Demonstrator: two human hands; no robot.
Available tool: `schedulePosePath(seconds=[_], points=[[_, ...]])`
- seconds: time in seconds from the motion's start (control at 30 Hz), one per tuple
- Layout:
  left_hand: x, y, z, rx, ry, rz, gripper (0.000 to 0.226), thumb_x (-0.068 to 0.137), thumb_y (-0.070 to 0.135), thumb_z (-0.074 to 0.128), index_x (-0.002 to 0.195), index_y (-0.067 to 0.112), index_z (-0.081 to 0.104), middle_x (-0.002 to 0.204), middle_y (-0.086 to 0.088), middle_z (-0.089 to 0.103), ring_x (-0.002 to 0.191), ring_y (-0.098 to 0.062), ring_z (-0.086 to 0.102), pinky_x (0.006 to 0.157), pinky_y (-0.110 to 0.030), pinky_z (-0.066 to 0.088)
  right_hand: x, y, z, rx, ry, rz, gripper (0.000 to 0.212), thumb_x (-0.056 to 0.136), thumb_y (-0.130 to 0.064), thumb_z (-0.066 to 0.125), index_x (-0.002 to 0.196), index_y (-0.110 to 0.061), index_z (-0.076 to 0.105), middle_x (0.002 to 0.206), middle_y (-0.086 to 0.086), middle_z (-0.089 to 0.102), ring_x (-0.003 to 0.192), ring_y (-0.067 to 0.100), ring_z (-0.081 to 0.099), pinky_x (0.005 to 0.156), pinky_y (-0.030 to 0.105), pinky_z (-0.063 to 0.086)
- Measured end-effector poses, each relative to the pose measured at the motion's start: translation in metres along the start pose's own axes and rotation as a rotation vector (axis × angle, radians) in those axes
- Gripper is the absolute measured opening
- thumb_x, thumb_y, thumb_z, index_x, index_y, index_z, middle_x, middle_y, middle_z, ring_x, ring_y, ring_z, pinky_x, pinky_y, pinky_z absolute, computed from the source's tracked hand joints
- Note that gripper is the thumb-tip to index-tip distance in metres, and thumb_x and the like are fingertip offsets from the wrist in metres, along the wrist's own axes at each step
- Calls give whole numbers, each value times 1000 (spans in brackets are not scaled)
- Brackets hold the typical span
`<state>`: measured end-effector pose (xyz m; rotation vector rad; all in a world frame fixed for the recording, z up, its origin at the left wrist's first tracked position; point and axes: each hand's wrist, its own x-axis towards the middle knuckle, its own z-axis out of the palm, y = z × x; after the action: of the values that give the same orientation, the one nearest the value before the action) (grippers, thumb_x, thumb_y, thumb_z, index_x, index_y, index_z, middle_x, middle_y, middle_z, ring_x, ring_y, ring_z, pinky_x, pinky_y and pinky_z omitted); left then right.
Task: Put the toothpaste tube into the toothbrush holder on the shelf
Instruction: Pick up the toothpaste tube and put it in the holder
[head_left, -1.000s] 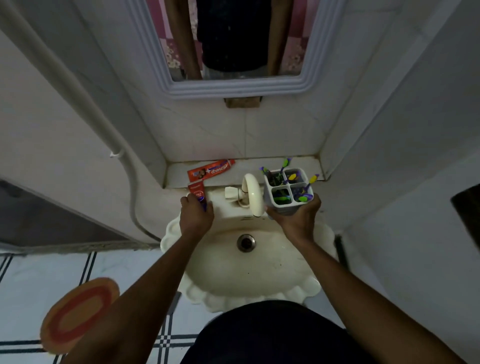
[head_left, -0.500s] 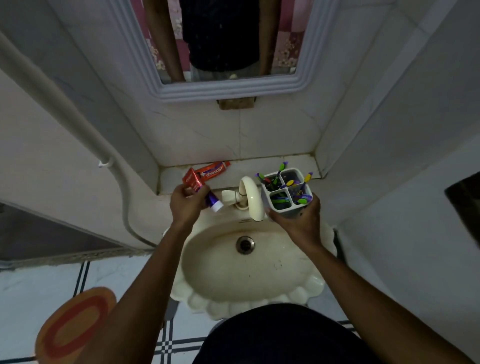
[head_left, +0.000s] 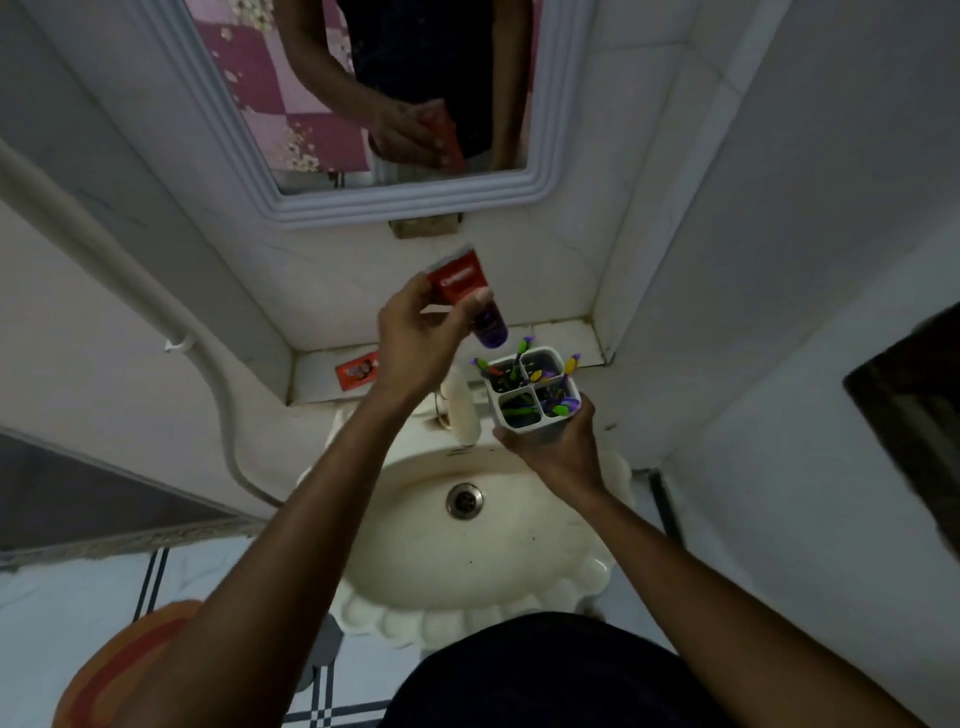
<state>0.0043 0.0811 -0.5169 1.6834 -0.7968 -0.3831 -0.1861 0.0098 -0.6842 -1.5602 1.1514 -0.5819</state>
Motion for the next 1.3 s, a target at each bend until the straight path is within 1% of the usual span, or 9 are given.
schedulePosePath(seconds=[0.23, 0.43, 0.63, 0.73, 0.8, 0.87, 0.93, 1.13, 1.3], points=[[8, -8, 73, 138, -151, 106, 39, 104, 31, 72, 135, 8, 65, 127, -9, 69, 102, -23, 78, 79, -24, 66, 2, 0, -9, -9, -45, 20, 139, 50, -79, 103, 160, -31, 32, 155, -8, 57, 140, 14, 63, 114, 44, 60], [17, -16, 86, 458, -190, 178, 34, 102, 37, 71, 130, 17, 63, 116, -5, 80, 100, -25, 78, 95, -49, 61, 7, 4, -14, -27, -80, 48, 144, 47, -86, 100, 160, -34, 29, 155, -8, 56, 141, 16, 63, 113, 45, 61], [29, -21, 84, 837, -274, 153, 32, 106, 32, 60, 136, 22, 66, 124, -2, 79, 125, -28, 67, 125, -65, 23, 14, 2, -25, -61, -93, 45, 141, 46, -88, 98, 157, -30, 34, 149, -6, 60, 134, 17, 66, 109, 45, 63], [19, -24, 87, 849, -260, 134, 31, 109, 35, 56, 136, 24, 68, 126, 3, 79, 132, -24, 64, 127, -70, 11, 11, 2, -27, -72, -97, 40, 142, 46, -89, 98, 159, -28, 35, 149, -5, 62, 134, 18, 67, 109, 46, 62], [14, -25, 89, 727, -165, 89, 33, 109, 44, 57, 133, 25, 70, 122, 8, 80, 125, -18, 69, 127, -68, 20, 9, 0, -30, -65, -91, 31, 141, 49, -85, 99, 161, -27, 35, 150, -5, 62, 135, 18, 66, 110, 45, 62], [13, -28, 85, 518, -53, 71, 29, 107, 44, 61, 122, 24, 74, 112, 11, 81, 105, -7, 75, 115, -55, 48, 9, -3, -33, -44, -81, 27, 137, 54, -78, 102, 162, -27, 34, 150, -5, 63, 134, 16, 67, 108, 40, 62], [15, -32, 76, 326, -8, 38, 23, 106, 36, 66, 112, 18, 79, 105, 8, 81, 95, -2, 75, 96, -40, 61, 8, -5, -35, -43, -74, 20, 135, 57, -72, 104, 163, -31, 32, 150, -6, 63, 132, 15, 66, 104, 34, 61], [21, -76, 21, 79, 36, -211, 19, 103, 25, 72, 102, 8, 79, 93, -2, 82, 90, -14, 77, 87, -29, 59, 2, -6, -23, -15, 66, 33, 131, 56, -75, 104, 161, -40, 33, 149, -9, 64, 132, 14, 68, 111, 42, 60], [17, -137, -28, 221, 29, -335, 19, 104, 28, 70, 89, 18, 77, 85, 4, 79, 78, -13, 70, 74, -28, 50, 1, -10, -2, 31, 140, 26, 121, 64, -58, 107, 161, -31, 39, 147, -10, 64, 128, 11, 67, 112, 43, 59]])
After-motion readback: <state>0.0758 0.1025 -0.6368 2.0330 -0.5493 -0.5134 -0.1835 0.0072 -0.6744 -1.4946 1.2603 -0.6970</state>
